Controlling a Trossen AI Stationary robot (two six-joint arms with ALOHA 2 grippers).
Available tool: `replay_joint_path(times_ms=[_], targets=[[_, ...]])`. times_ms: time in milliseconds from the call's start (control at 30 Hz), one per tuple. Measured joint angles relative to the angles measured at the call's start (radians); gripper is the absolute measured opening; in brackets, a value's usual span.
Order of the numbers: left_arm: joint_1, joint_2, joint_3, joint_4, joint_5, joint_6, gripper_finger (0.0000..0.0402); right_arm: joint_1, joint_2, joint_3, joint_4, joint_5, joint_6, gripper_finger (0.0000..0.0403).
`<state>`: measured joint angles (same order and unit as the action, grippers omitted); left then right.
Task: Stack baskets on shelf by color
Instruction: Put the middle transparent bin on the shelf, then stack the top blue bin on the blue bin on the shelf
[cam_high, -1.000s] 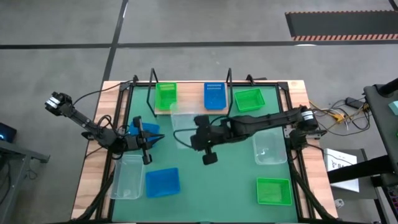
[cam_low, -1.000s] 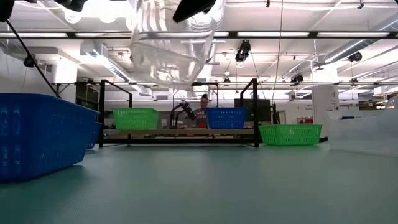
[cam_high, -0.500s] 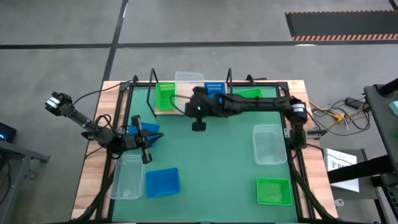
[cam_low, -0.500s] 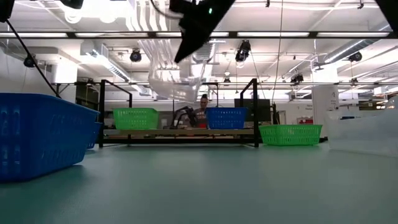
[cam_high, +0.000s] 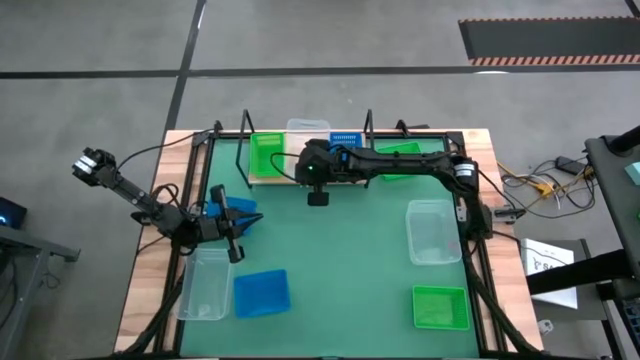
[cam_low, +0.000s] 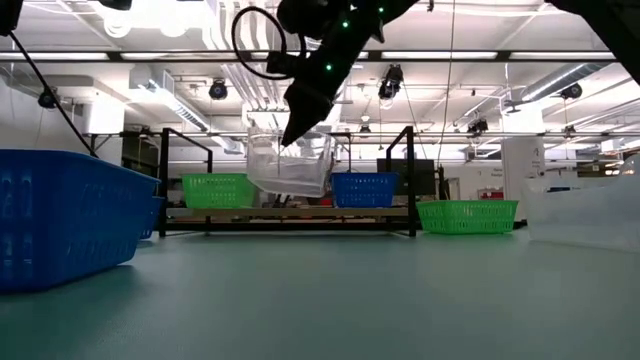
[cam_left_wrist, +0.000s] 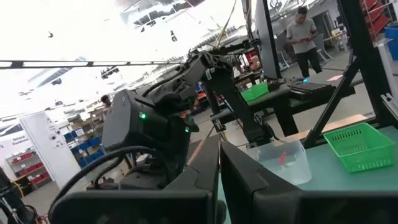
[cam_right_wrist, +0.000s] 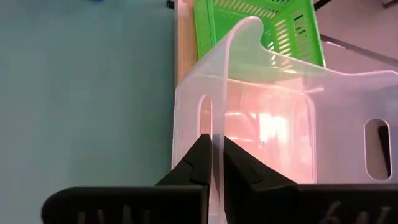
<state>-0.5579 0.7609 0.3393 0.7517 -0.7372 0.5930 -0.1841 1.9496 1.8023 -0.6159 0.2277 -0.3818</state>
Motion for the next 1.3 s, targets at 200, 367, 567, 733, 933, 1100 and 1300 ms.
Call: replay_joint_path(times_ms=[200, 367, 567, 733, 933, 1100, 1300], targets=[[0.0, -0.006, 0.001, 0.001, 0.0, 0.0, 0.0, -0.001, 0.022, 0.0, 0.005, 0.001, -0.012, 0.0008], [0.0, -0.006, 0.001, 0.0, 0.0, -0.001, 0.0, -0.005, 0.044, 0.0, 0.008, 0.001, -0.012, 0.0009], [0.0, -0.006, 0.001, 0.001, 0.0, -0.003, 0.0, -0.005, 0.069, 0.0, 0.011, 0.003, -0.023, 0.0014], [0.0, -0.004, 0.001, 0.001, 0.0, -0.004, 0.0, -0.005, 0.069, 0.0, 0.021, 0.009, -0.006, 0.0046], [0.0, -0.004, 0.002, 0.002, 0.0, -0.006, 0.0, -0.006, 0.069, 0.009, 0.019, 0.019, 0.011, 0.0097], [0.0, -0.003, 0.005, 0.006, 0.0, -0.006, 0.0, -0.004, 0.041, 0.026, -0.044, 0.028, 0.031, 0.0124], [0.0, -0.004, 0.004, 0.004, 0.0, -0.01, 0.0, 0.024, -0.009, 0.059, -0.133, 0.028, 0.098, 0.0134]])
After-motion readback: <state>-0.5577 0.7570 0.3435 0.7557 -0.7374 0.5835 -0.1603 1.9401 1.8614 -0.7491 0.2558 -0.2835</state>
